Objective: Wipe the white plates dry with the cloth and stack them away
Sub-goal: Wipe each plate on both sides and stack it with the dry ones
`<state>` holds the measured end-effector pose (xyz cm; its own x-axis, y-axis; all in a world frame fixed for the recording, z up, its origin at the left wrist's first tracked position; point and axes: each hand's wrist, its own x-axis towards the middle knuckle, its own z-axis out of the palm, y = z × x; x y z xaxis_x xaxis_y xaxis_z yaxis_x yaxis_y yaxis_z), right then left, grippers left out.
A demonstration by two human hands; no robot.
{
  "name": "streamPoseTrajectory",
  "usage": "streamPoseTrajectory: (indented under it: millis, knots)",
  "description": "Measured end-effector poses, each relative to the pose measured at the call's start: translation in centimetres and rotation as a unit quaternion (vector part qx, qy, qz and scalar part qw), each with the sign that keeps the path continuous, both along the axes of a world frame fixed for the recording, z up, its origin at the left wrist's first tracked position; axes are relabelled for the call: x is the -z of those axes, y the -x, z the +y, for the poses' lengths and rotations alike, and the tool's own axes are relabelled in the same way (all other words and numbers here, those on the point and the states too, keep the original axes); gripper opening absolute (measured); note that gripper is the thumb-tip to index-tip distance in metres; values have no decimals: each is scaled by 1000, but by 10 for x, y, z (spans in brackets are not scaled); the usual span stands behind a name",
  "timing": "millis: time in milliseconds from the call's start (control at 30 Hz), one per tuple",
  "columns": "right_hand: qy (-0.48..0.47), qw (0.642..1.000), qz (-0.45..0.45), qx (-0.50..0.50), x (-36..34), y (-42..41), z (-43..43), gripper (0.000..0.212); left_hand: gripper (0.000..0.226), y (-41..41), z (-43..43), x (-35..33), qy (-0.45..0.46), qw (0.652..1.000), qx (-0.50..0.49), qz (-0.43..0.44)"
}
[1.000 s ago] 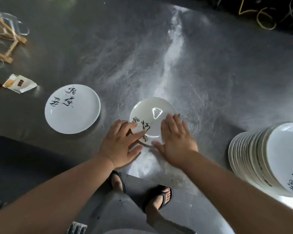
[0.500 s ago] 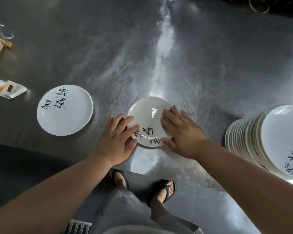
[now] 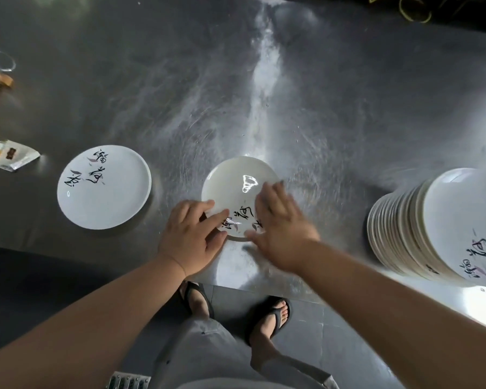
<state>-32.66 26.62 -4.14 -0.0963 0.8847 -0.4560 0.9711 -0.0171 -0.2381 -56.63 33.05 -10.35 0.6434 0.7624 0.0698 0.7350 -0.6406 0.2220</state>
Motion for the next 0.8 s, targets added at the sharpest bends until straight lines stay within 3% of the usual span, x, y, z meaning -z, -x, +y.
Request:
streamPoseTrajectory:
  millis: [67, 167, 267, 400, 567, 667, 800]
  knots:
    - [1, 995, 67, -72, 0, 30, -38, 92, 46, 0, -2, 0, 13, 999, -21, -21]
    - [-16, 991, 48, -127, -2, 21, -45, 85, 49, 1, -3, -2, 2, 1000, -23, -16]
    - [-37, 998, 10, -42, -3, -5, -21, 82, 52, 1, -4, -5, -3, 999, -24, 38]
    - [-33, 998, -18, 48, -3, 3, 1, 90, 51, 0, -1, -3, -5, 999, 4, 44]
    - [-54, 989, 42, -128, 4, 29, -13, 91, 53, 2, 3, 0, 13, 999, 36, 18]
    - [-58, 995, 14, -74, 10, -6, 11, 81, 51, 1, 5, 3, 7, 999, 40, 33]
    - [-101, 994, 40, 25, 13, -24, 24, 50, 47, 2, 5, 5, 8, 999, 42, 33]
